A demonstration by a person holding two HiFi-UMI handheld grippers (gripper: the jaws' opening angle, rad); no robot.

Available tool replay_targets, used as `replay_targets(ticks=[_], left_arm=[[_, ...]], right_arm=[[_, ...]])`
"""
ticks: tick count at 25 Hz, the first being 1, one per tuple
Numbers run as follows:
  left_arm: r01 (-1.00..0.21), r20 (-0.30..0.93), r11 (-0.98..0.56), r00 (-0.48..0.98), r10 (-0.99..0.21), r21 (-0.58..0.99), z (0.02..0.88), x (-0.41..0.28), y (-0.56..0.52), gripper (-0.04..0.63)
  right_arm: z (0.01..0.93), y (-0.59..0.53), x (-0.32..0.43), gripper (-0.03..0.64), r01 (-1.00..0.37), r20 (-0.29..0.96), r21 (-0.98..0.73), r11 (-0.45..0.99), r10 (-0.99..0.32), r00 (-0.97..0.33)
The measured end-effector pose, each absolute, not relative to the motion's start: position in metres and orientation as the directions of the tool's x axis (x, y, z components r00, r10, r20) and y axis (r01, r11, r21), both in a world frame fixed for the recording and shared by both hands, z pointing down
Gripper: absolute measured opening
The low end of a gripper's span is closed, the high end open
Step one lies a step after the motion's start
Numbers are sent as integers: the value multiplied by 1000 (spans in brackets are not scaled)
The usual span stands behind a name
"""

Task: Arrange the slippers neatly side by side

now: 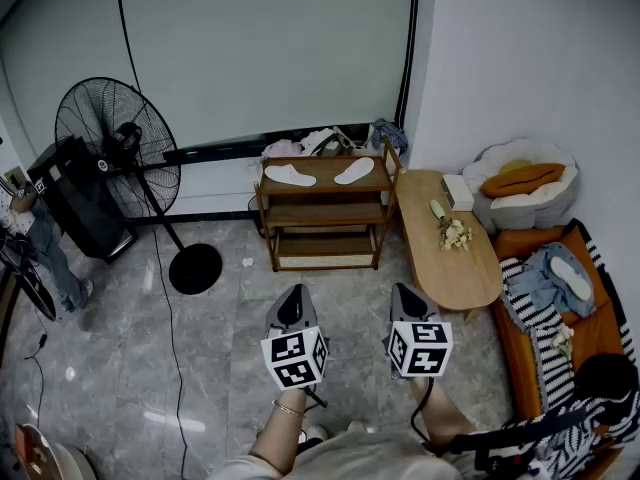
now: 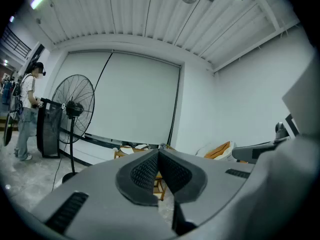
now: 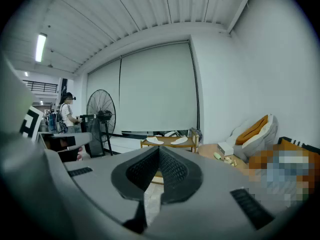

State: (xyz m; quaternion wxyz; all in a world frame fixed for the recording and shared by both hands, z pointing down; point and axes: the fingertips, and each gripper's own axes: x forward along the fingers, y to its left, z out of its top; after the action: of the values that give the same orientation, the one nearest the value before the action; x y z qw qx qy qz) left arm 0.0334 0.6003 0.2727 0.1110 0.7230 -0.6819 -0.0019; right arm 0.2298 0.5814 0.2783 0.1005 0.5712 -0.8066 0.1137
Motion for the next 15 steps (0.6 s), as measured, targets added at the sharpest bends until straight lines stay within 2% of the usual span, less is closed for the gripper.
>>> replay_targets(ticks=[15], left_arm=[[-989, 158, -91, 110, -981, 120, 279, 8, 593, 8]], right_arm=[[280, 576, 197, 34, -956, 274, -87, 281, -916, -294]])
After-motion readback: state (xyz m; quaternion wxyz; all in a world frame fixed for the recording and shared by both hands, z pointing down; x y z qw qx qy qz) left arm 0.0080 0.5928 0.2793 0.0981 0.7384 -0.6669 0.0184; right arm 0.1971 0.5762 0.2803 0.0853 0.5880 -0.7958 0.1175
